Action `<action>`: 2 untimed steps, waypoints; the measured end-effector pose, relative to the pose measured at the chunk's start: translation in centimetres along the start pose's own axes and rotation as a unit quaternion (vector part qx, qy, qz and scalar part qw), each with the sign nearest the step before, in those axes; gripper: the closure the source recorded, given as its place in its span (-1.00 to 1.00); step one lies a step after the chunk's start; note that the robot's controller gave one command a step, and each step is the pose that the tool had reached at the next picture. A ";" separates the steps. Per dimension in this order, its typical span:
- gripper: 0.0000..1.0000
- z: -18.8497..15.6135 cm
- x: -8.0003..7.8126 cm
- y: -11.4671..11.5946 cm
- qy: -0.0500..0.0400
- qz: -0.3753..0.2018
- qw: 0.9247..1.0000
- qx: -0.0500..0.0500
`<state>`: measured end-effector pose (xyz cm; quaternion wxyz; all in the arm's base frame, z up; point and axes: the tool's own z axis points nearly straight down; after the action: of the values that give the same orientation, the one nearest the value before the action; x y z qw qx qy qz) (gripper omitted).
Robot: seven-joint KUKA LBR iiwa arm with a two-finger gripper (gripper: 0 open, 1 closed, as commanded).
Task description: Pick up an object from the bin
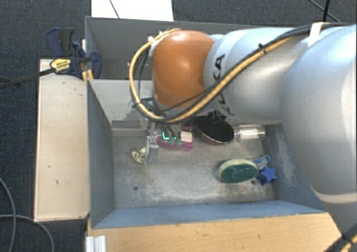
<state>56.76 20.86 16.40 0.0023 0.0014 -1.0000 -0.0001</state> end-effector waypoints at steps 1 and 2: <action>-1.00 9.7 1.3 -5.8 0.000 -0.114 0.993 0.001; -1.00 9.2 -1.9 4.3 -0.006 -0.204 0.979 -0.001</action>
Offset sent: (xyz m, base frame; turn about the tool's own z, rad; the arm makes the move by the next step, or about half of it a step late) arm -0.0125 -0.0563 -0.0940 -0.2300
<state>58.65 25.19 7.15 -0.0034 0.2049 -0.9788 -0.0021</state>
